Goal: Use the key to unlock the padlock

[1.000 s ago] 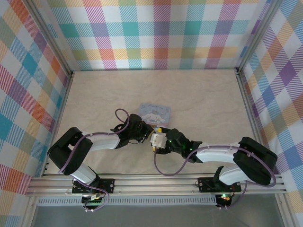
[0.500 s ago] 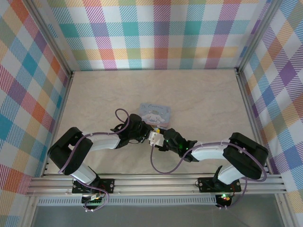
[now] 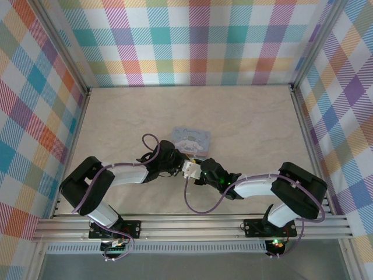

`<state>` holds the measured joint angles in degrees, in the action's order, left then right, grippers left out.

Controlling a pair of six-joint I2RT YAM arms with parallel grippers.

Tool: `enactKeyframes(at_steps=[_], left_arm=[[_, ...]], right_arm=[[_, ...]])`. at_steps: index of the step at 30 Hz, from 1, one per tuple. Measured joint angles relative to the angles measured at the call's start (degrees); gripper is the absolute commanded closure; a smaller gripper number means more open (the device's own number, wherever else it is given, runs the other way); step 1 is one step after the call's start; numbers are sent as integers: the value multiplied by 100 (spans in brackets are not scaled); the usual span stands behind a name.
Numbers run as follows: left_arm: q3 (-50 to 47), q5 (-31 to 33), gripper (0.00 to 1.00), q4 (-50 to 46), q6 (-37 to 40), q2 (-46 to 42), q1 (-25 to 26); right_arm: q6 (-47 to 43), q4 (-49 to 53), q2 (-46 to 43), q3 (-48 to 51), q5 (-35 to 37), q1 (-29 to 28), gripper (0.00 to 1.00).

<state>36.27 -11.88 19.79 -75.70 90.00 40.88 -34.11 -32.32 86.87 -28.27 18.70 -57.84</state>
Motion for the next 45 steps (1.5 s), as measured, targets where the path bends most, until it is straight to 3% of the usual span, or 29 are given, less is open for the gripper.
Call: enactKeyframes(at_steps=[15,22,33,45], left_arm=[[0,9,100,46,-15,28,-2],[0,122,100,92,-35,39,-4],[0,162,100,136,-107,39,-4],[0,146,100,175,-125,39,-4]], right_arm=[[22,-149,203,-15,208,-31,87],[74,-264,271,-33,345,-46,100],[555,-203,271,-96,472,-70,100],[1926,-111,199,-109,470,-70,100]])
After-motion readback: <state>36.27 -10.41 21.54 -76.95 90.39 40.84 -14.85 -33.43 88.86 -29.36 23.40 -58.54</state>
